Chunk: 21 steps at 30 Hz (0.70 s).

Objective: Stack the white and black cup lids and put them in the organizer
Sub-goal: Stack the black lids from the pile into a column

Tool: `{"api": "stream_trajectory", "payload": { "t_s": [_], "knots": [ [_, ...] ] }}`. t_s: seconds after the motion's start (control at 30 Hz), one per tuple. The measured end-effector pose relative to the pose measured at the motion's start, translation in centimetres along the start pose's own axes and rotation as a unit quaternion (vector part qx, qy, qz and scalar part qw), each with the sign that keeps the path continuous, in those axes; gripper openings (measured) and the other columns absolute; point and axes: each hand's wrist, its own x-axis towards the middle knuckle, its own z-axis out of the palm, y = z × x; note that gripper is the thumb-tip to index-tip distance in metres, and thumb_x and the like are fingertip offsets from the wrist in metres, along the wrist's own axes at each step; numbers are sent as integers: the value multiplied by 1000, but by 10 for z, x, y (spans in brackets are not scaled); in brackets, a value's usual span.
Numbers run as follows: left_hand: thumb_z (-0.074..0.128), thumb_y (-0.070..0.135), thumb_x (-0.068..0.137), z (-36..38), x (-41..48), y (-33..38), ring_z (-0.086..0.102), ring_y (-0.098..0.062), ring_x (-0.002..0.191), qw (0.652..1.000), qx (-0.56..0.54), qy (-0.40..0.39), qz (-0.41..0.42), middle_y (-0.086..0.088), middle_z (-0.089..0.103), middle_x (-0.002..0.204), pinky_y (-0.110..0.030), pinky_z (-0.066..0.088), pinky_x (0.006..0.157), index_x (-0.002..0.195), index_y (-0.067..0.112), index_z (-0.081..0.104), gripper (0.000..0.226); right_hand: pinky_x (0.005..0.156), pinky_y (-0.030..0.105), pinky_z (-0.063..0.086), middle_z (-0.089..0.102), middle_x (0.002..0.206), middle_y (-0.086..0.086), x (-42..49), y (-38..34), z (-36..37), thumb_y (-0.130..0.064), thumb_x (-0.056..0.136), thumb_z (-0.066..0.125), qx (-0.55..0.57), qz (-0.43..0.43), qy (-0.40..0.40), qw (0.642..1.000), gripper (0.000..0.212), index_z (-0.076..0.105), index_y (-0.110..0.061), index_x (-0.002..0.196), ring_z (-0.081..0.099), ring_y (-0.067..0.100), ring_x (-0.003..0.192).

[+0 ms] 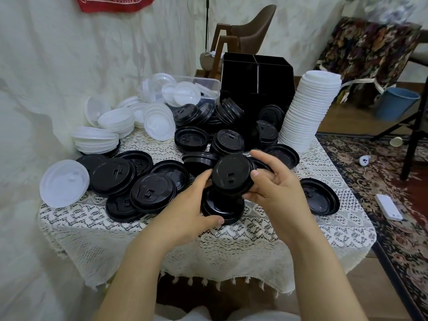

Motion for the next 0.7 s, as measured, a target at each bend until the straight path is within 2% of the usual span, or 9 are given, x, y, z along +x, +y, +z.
{"api": "stream_trajectory", "payload": {
  "t_s": [0.1,0.2,0.33,0.43,0.5,0.6,0.63,0.7],
  "knots": [
    [75,28,82,0,-1,1,45,4,97,1000,0,4,-1,18,34,149,-19,30,92,150,41,6,98,67,27,54,73,90,7,3,4,-1,-2,99,49,-9,30,2,1000,32,64,-23,119,65,15,79],
    [74,28,83,0,-1,2,45,9,83,1000,0,6,-6,22,35,133,-18,30,87,149,39,7,95,73,27,58,76,97,1,4,6,-3,-4,97,54,-33,34,4,999,31,65,-18,123,70,14,89],
    [74,26,83,1,1,-1,50,-2,103,1000,-12,14,2,22,40,125,-20,36,86,141,45,15,85,78,18,55,74,101,-4,1,8,-4,-7,82,75,-117,5,-31,993,50,61,-17,129,70,5,91],
    [74,26,83,1,0,-1,43,1,105,1000,-17,17,2,24,36,122,-18,34,85,141,43,17,83,83,19,53,70,103,-12,3,10,-5,-15,70,87,-236,-18,-37,971,64,58,-33,124,67,1,93],
    [74,26,83,2,1,-1,40,0,113,1000,-17,16,2,20,39,130,-17,28,92,142,41,17,83,84,16,47,66,103,-16,4,12,-6,-22,66,90,-303,-30,-37,952,65,53,-41,115,61,0,98],
    [74,29,83,2,2,-3,35,-5,133,1000,-15,19,-6,13,32,151,-18,24,99,145,38,15,87,85,15,40,59,111,-18,4,15,-6,-31,65,90,-357,-30,-33,933,67,46,-37,117,54,2,106],
    [75,30,82,2,2,-3,35,-5,133,1000,-13,20,-7,13,31,153,-19,25,99,146,37,15,87,87,16,40,58,114,-16,5,17,-6,-33,65,89,-365,-31,-32,930,68,46,-36,118,53,4,109],
    [75,31,82,3,1,-3,42,-3,118,1000,-9,19,-7,14,32,152,-20,28,96,146,38,17,87,86,16,39,57,116,-18,5,18,-6,-35,66,89,-369,-34,-33,928,69,45,-35,119,53,4,112]
  ]
}}
